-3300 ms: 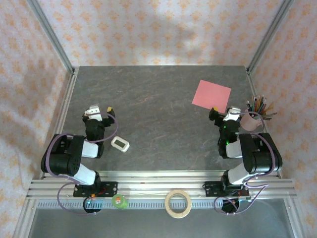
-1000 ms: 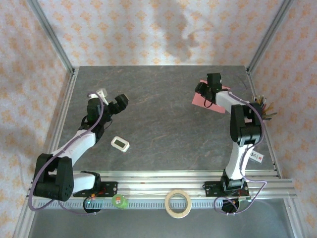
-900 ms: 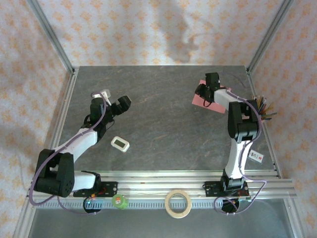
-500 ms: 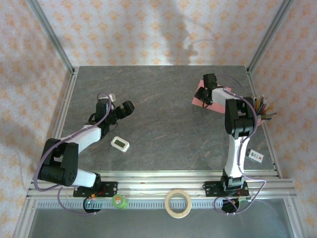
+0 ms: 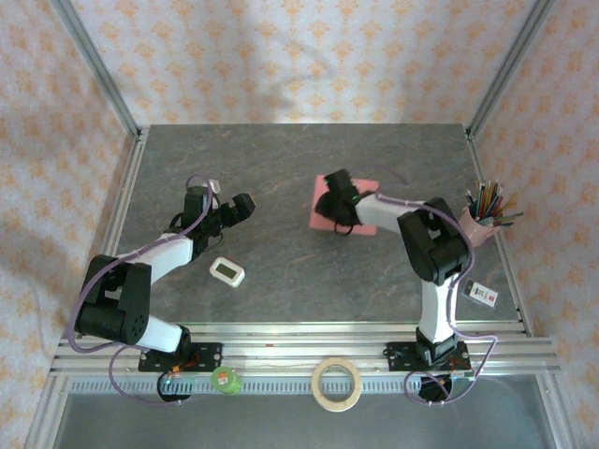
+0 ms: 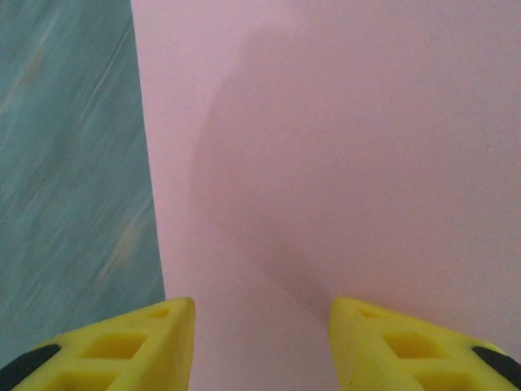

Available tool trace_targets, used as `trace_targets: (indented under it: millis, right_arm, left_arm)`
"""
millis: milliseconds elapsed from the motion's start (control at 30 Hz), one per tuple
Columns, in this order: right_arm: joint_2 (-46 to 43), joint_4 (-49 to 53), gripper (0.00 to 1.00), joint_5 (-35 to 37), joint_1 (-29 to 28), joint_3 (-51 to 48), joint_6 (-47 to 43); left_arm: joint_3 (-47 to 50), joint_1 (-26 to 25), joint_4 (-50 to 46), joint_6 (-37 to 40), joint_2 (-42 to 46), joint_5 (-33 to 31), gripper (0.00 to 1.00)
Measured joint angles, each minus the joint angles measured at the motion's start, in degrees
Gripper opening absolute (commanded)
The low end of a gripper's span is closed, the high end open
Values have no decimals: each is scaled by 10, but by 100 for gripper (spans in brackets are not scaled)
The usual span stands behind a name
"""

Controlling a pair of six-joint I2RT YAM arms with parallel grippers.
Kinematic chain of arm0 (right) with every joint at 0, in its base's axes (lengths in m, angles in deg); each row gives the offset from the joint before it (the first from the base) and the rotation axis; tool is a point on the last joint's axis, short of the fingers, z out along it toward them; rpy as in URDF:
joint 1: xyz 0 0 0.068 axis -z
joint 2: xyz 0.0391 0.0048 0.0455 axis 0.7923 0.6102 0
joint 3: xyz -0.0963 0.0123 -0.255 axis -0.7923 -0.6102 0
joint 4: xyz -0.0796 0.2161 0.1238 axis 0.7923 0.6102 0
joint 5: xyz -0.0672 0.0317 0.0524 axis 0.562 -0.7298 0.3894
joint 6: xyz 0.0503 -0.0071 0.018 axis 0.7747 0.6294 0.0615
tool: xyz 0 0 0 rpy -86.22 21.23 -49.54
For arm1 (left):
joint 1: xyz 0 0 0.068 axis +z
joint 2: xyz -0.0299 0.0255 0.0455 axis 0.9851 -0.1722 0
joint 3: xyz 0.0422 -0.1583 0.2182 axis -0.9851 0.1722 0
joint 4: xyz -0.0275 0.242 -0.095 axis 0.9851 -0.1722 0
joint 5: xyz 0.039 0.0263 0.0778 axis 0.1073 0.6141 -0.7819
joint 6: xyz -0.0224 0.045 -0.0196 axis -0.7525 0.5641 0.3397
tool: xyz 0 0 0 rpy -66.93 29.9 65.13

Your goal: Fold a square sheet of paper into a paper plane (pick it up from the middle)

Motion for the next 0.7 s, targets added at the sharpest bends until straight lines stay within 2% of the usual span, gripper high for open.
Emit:
trace_targets:
  millis: [100,200,333,467,600,700]
  right_arm:
    - [-12,-43,47,-37,-66,-29,66]
    - [-14,-56,48,-72,-83,-30,92]
    - [-45,-58,48,-87,-50,-30,77]
    - [-67,-52,40,-93,7,-8,23]
    - [-35,-4,33,-84,54,50,-49]
    - [19,40,30,-74,62,106,-96]
  left_arm:
    - [-1,0,-1,0,-1,0,99]
    - [-6,0,-8,-2,-7,0,98]
    - [-12,0,-12,-7,-9,0,97]
    - [-12,0,-13,-15,-9,5,95]
    - [-12,-10,-14,-27,-9,12,92]
    - [-12,-25,-14,-35,-9,14,91]
